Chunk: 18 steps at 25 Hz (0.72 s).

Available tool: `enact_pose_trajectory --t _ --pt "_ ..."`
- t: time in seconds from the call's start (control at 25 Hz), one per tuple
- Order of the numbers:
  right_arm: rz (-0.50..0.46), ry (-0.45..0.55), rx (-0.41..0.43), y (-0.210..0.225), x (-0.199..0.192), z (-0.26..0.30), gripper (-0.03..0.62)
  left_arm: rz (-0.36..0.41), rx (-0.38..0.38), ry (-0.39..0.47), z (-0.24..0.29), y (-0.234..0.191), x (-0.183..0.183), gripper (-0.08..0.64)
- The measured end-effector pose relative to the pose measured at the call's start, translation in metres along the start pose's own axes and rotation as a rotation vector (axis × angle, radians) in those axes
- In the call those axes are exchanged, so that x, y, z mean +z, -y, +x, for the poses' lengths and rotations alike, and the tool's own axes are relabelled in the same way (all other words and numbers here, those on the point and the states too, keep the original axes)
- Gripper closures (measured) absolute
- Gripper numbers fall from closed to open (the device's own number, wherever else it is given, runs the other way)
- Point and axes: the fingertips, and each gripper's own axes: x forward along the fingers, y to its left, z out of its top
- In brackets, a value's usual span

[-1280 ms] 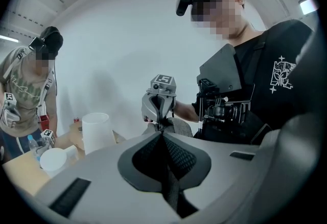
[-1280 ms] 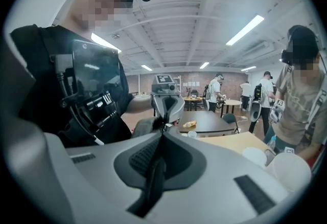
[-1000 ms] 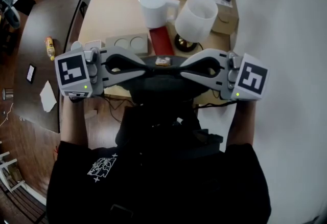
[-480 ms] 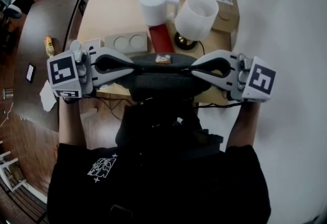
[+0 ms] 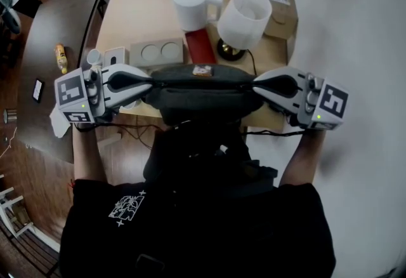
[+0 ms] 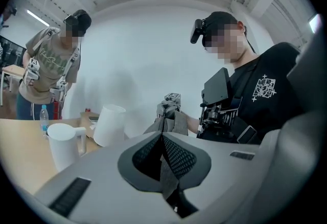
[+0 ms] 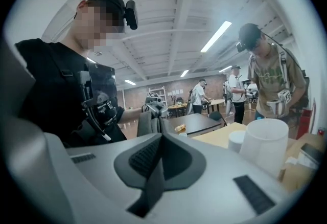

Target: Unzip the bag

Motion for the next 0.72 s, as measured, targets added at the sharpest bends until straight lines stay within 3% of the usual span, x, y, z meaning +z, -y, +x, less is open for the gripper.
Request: enact_pose_trajectory --t 0.16,0.32,0.52,0.72 --pt "0.016 0.010 -0.020 0.004 -0.006 -0.008 0.574 -0.014 0.014 0.014 -0.007 -0.003 -0.005 0.557" --pt "0.023 -0.045 -0.056 0.008 -0.021 -0.019 0.574 0.002 0.063 0.009 -0.015 -0.010 -0.012 0.558" --pt "0.041 -0.068 -0.113 0.014 -0.031 -0.032 0.574 0.024 0.140 -0.040 -0.025 -0.016 -0.024 0.558" --pt "0.049 -0.132 -0.179 0.022 -0.047 -0.046 0.574 0.028 0.238 -0.161 -0.038 -0.025 -0.050 0.558"
